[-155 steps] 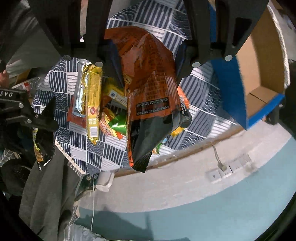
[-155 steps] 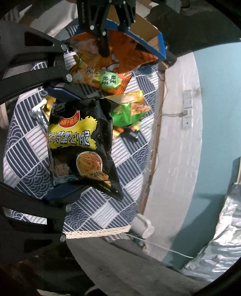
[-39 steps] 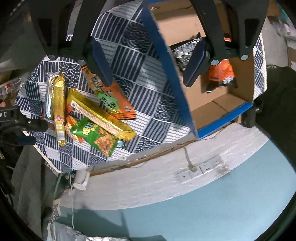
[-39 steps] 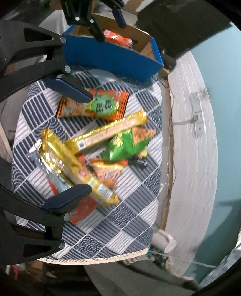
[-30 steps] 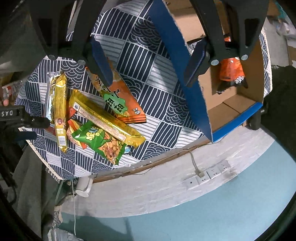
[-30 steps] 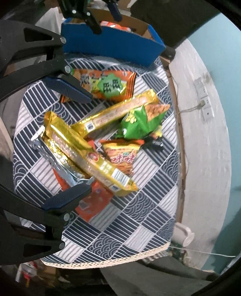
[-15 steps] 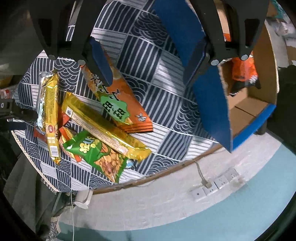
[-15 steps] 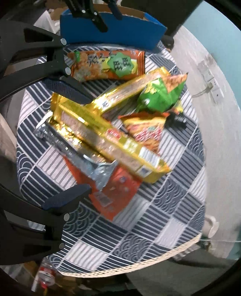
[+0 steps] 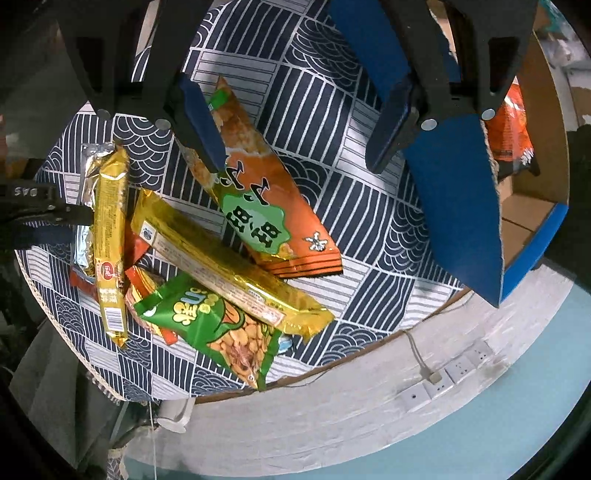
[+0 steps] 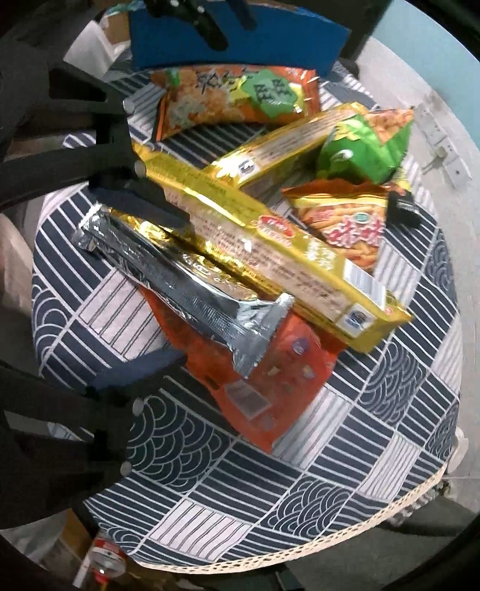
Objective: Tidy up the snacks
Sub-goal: 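Grasp the orange-green Wangwang bag with the left tool while the right tool grasps the silver bar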
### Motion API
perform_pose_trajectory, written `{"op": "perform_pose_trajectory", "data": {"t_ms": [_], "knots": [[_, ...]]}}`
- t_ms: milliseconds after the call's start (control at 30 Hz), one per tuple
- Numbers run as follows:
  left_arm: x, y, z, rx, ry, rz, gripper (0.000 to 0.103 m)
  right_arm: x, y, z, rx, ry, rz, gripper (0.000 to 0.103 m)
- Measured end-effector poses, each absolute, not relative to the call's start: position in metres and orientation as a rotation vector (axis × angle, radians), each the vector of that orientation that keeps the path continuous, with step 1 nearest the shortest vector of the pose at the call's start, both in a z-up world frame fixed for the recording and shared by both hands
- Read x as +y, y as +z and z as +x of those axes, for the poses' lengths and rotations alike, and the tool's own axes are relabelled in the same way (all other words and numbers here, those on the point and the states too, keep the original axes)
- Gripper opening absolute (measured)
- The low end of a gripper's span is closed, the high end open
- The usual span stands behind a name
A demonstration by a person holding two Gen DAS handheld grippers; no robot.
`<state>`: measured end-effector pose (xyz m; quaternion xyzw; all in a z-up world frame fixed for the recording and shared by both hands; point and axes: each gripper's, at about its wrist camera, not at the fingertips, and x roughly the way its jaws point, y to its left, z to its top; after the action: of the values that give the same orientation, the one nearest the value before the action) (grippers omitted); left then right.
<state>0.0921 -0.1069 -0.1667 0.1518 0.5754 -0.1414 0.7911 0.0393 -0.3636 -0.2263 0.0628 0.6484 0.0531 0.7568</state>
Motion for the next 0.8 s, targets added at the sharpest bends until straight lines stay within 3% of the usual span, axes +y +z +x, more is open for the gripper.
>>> {"op": "perform_pose_trajectory", "data": {"t_ms": [67,200,800], "knots": [[-0.107,-0.168,0.093,1.249,-0.306,0.316,0.080,-0.362,-0.229,0.039,1.412,0.144,0.143,0.046],[-0.109,-0.170,0.096,1.261,-0.306,0.300,0.080,-0.368,-0.224,0.036,1.409,0.144,0.118,0.041],[-0.134,-0.199,0.121,1.354,-0.271,0.223,0.080,-0.400,-0.225,0.034,1.365,0.101,0.094,0.041]]}}
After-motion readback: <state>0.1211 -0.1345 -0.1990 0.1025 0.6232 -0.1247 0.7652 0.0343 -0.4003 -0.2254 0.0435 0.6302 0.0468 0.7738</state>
